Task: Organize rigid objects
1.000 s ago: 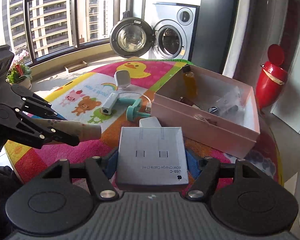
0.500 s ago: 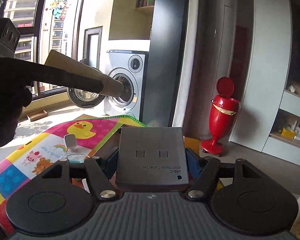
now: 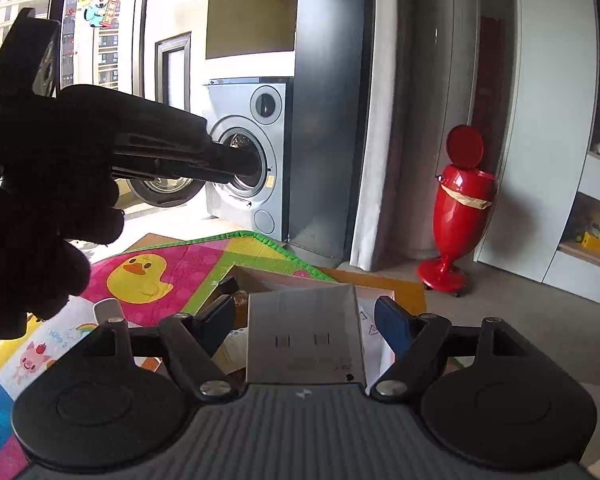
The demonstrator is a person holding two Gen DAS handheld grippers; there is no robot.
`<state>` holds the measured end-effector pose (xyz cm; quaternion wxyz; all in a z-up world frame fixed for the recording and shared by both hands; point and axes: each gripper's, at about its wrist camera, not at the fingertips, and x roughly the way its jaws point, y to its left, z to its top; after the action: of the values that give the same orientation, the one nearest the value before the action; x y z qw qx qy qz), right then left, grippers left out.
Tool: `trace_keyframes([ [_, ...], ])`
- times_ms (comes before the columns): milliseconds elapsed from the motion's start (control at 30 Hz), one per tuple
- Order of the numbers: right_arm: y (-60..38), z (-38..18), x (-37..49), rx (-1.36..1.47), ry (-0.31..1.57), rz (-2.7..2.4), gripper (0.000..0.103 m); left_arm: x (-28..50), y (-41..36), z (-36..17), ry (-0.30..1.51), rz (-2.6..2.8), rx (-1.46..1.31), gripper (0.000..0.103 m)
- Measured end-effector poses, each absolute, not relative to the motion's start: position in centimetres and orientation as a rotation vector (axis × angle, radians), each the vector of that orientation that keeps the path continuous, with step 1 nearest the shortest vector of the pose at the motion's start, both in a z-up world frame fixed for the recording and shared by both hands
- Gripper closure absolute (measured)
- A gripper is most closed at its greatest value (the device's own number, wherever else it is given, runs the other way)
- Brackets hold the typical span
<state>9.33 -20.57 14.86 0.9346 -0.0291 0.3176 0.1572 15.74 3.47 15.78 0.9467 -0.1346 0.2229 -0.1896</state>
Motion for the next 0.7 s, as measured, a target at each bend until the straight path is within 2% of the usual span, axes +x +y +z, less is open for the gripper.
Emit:
trace_keyframes([
  [100,-21.0,13.2,8.0,-0.003,0.700,0.361,0.025,13.0,6.3,14.3,0.467,-0.336,-0.240,0.073],
  [267,-20.0,9.7,2.9,-0.166,0.725,0.361,0.025,7.3,11.1,9.5,0.585,-0.254,-0.264,0.073],
  [433,-18.8,7.5,0.2,-0.199,0.770,0.397,0.025,2.5,14.4,4.8,0.661,-0.192,-0.345,0.074],
  [533,-18.1,7.0,-0.5,-0.147,0.780,0.438,0.025,1.2,14.7,3.4,0.698,-0.169,-0.366,0.074],
  [700,-15.3,5.7,0.0,-0.159,0.820,0.474,0.025,0.4,12.9,3.8,0.665,-0.193,-0.234,0.073],
])
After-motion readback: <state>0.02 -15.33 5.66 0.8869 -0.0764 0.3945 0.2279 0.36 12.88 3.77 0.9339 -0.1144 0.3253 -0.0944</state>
